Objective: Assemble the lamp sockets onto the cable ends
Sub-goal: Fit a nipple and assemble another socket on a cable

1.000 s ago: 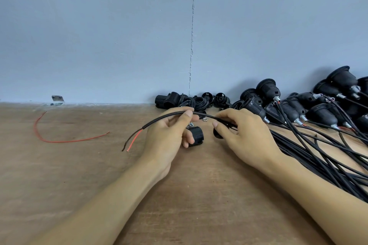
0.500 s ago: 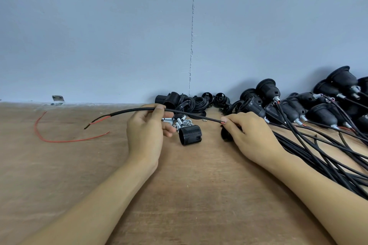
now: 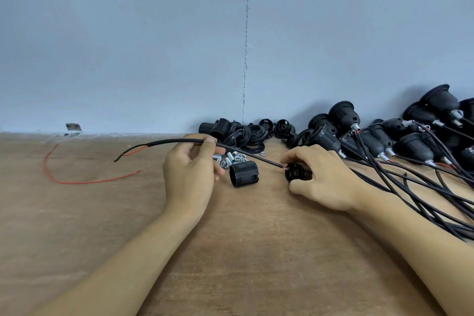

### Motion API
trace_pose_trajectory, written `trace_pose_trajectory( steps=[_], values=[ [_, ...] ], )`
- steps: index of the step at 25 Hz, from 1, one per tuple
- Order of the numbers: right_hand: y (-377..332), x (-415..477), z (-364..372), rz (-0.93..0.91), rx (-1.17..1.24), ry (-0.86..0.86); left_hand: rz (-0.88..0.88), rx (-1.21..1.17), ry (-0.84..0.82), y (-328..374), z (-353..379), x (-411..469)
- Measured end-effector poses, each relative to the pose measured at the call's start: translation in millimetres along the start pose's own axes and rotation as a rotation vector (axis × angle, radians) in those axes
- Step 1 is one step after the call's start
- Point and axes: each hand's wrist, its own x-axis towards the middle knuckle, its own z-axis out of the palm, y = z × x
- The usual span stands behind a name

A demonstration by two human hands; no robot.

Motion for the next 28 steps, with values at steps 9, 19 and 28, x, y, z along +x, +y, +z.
trace_pose_trajectory(
  steps=[9,19,28],
  values=[
    [2.7,0.7,4.7,-0.037,0.052,0.07,0.059,0.055,-0.034,1.7,2.7,-7.1],
    [-0.2,-1.0,5.7,-0.068,0.076,0.102,0.057,0.087,-0.039,2.6,1.4,-7.4],
    [-3.6,-2.6,3.6,-0.06,0.068,0.096,0.043,0.089,-0.047,3.4,2.7,-8.4]
  ],
)
